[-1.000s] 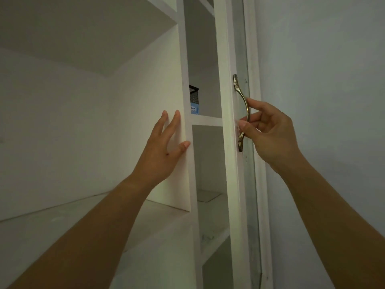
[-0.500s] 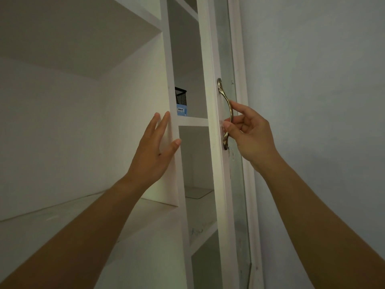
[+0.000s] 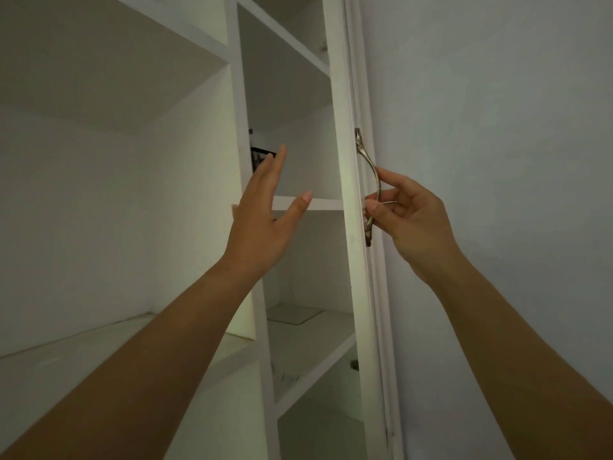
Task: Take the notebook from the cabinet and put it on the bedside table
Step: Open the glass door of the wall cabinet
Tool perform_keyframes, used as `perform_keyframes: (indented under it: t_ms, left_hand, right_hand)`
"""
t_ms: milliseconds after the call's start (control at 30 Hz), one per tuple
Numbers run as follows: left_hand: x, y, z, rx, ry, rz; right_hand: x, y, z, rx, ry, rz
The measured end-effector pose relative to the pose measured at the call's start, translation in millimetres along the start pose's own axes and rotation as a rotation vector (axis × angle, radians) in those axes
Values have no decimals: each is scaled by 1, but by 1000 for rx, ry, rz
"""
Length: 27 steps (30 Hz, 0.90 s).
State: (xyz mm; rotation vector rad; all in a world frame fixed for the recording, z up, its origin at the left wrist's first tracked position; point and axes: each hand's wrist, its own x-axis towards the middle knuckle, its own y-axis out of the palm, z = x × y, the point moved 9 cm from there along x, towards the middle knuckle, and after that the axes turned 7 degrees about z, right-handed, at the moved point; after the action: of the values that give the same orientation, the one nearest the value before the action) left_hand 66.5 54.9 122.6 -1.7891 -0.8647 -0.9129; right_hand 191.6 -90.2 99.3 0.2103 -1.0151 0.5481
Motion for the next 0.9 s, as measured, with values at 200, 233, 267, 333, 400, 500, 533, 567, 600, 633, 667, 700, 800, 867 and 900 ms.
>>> perform_keyframes:
  t_ms: [200,233,267,333,400,500,533,567,600,633,667,700,800,867,900]
  left_hand:
    - [20,20,-10,47,-64,-93]
    - [22,23,-13,50,-54,-103]
    - [25,28,-16,44,-31,-102]
    - [32,40,-27,-12,31,-80]
    - [37,53,-43,-81,91,-55]
    - [44,75,-71,-167,172,-21]
    - [47,82,-80,-193,194,-11]
    - [49,89,-87,-219,208,2]
    - [52,96,-93,-247,214,17]
    - [55,103,-98,-274,217,35]
    - [57,109,-102,-293,219,53]
    - [59,115,-106,-308,224,70]
    - [63,136,-117,-335,212,101]
    - [67,150,-124,-345,199,105]
    - [68,156,-127,-352,199,102]
  right_hand:
    - [-2,-31,-4,81,-5,8]
    - [-2,-36,-4,94,-8,13]
    - [-2,-41,-5,106,-13,16]
    - [-2,-50,-5,127,-17,22]
    - [-1,-59,-7,135,-14,28]
    - [-1,-70,-9,149,-1,41]
    - [0,-75,-10,150,3,44]
    - [0,-79,-11,150,8,47]
    - [0,-84,-13,152,13,48]
    - [0,-91,-15,155,18,50]
    - [0,-96,-17,162,24,53]
    - [0,-100,-19,172,32,56]
    - [-1,-121,-25,185,46,36]
    - [-4,-136,-28,197,46,3]
    - [-7,-144,-30,199,45,-17]
